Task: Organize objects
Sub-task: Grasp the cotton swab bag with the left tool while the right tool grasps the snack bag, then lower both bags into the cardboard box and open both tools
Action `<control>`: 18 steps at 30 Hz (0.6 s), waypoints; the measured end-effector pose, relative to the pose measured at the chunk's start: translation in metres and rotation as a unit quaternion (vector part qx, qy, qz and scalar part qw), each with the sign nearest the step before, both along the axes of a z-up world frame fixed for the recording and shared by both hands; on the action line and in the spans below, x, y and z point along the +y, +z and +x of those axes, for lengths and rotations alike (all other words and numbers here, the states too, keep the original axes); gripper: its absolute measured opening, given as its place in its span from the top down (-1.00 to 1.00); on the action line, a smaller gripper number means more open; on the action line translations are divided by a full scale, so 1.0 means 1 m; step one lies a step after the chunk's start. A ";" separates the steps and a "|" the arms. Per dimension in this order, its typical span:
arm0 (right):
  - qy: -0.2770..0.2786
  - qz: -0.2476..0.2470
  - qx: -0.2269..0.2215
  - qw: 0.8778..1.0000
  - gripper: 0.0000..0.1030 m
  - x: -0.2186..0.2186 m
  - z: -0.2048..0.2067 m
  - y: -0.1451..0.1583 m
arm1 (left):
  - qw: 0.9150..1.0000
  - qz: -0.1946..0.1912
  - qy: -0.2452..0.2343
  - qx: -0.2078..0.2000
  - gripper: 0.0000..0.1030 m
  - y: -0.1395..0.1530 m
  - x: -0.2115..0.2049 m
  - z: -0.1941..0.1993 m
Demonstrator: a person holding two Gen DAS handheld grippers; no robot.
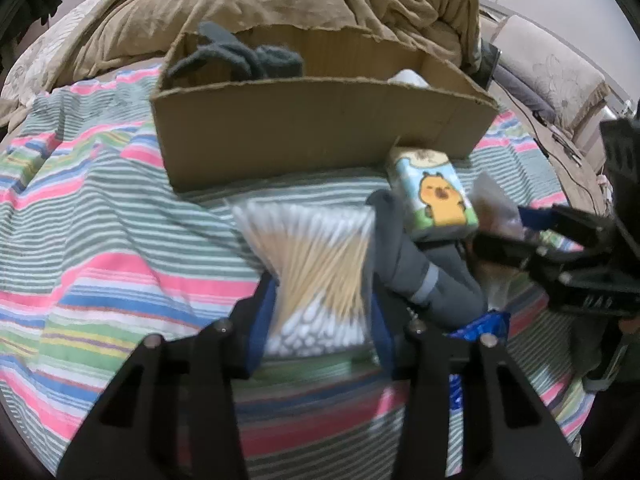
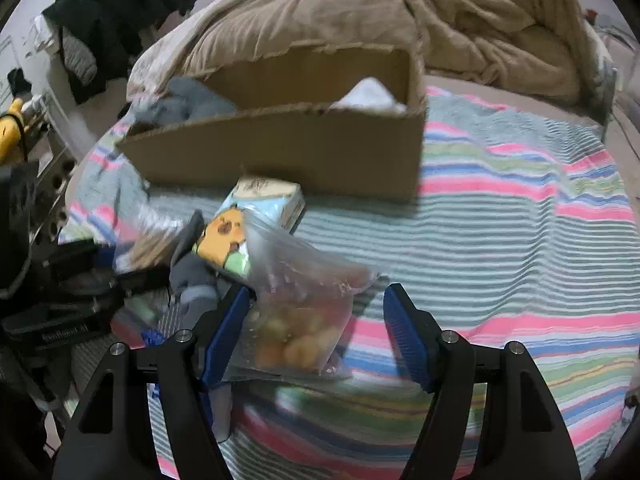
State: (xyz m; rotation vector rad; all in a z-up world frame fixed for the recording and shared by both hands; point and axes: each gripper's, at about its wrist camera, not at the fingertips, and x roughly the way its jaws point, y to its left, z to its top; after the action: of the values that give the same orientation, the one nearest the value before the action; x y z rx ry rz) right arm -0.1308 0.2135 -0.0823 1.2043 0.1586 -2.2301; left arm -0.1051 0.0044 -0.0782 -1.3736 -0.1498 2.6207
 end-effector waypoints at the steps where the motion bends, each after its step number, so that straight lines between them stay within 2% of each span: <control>1: 0.006 0.000 0.001 1.000 -0.17 -0.001 0.002 0.000 | 1.000 0.004 0.002 0.004 0.15 0.002 -0.001 0.002; 2: 0.011 -0.002 0.003 1.000 0.00 -0.002 0.004 0.000 | 1.000 0.008 0.003 0.006 0.15 0.004 -0.002 0.003; 4: 0.016 -0.001 0.008 1.000 0.02 -0.003 0.006 0.003 | 1.000 0.018 0.003 0.011 0.15 0.006 -0.004 0.004; 5: 0.016 -0.002 0.011 1.000 0.10 -0.003 0.007 0.004 | 1.000 0.022 0.004 0.013 0.16 0.008 -0.006 0.005; 8: 0.012 -0.010 0.019 1.000 0.12 0.000 0.009 0.011 | 0.999 0.038 0.011 0.019 0.16 0.014 -0.012 0.007; 18: 0.004 -0.029 0.055 0.998 0.12 0.010 0.012 0.049 | 0.997 0.045 0.013 0.063 0.16 0.060 -0.014 0.017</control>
State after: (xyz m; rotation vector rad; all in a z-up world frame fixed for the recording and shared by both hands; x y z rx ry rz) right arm -0.1184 0.2238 -0.0335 1.0483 0.1405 -2.2794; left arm -0.0886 -0.0097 -0.0187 -1.1811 -0.2650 2.6776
